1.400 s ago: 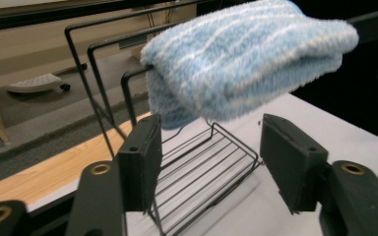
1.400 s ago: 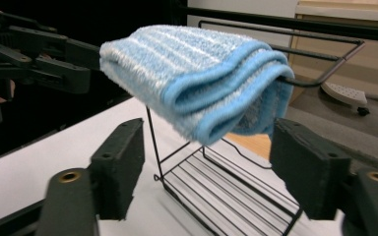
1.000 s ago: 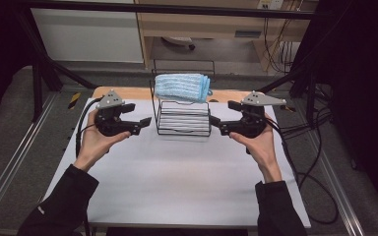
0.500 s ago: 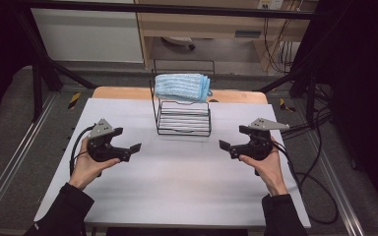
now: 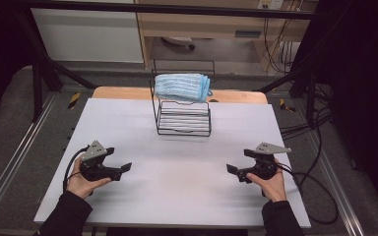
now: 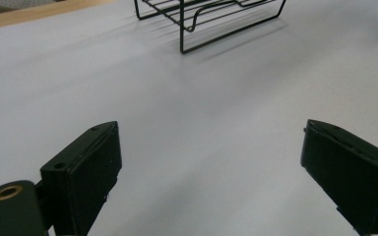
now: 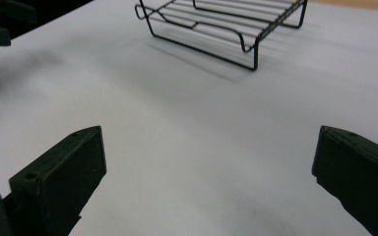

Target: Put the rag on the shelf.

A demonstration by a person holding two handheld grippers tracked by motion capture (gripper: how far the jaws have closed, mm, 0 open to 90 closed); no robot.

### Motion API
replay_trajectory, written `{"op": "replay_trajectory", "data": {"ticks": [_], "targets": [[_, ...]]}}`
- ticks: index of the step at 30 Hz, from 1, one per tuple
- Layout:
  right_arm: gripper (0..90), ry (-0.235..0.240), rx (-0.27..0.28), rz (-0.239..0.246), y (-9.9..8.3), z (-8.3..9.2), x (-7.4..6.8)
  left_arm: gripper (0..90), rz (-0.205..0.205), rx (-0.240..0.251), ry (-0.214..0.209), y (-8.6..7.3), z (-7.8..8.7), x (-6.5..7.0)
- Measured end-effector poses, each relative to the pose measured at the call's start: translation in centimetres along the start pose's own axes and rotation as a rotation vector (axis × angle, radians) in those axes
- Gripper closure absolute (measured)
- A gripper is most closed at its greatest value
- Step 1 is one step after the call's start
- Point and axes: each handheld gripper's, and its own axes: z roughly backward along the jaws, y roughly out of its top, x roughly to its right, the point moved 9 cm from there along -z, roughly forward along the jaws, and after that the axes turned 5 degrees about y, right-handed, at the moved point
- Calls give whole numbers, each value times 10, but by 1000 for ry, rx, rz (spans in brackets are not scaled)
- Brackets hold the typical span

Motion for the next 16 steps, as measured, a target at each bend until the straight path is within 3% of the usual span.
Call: {"op": "replay_trajectory", "data": {"ticks": [7,16], "targets": [[7,3,-18,-3,-25,8,6,91,3,-13,-5,-18,-1,-1],[7,-6,-34,-11,-33,11,9,91,-11,-34,-14,-29,-1,-1]]}}
